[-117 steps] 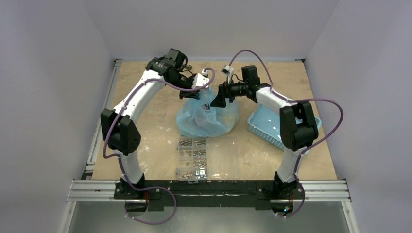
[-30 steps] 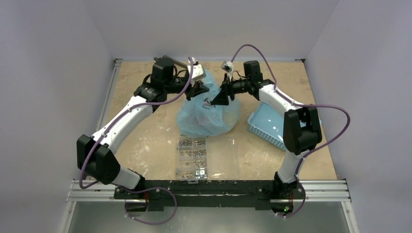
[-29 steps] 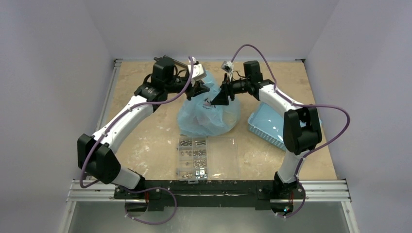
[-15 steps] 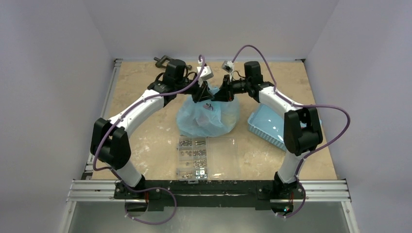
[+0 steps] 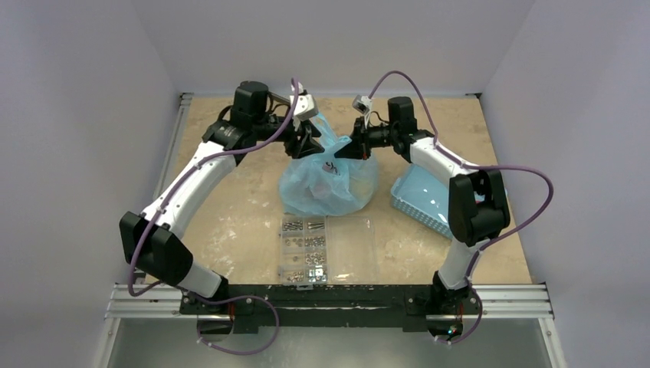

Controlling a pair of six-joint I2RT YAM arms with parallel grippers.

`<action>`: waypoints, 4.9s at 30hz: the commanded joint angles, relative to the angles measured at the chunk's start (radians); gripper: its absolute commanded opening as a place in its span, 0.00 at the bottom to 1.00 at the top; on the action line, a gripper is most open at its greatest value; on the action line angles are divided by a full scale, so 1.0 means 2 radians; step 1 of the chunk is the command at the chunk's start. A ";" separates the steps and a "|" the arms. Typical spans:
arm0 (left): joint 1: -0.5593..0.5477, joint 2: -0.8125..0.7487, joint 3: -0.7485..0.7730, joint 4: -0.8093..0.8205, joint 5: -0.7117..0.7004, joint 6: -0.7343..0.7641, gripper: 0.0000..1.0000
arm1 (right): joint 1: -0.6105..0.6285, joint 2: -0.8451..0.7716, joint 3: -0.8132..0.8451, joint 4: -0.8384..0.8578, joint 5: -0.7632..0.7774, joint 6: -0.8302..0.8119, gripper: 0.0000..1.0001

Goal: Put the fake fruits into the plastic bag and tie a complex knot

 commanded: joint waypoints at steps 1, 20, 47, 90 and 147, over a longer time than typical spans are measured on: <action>-0.016 0.042 0.024 0.033 -0.001 0.008 0.45 | -0.001 -0.026 0.001 0.018 -0.012 0.004 0.00; -0.036 0.104 0.015 0.087 -0.009 -0.007 0.00 | 0.010 -0.033 0.002 -0.004 -0.060 0.002 0.61; 0.039 0.073 0.140 0.019 0.018 -0.134 0.53 | 0.009 -0.041 0.005 -0.013 -0.030 -0.045 0.00; 0.036 0.096 0.182 -0.051 0.144 -0.198 0.00 | 0.026 0.003 0.023 -0.002 0.023 -0.077 0.06; 0.001 0.137 -0.078 0.203 -0.115 -0.383 0.00 | -0.061 0.024 0.155 -0.182 0.134 -0.003 0.17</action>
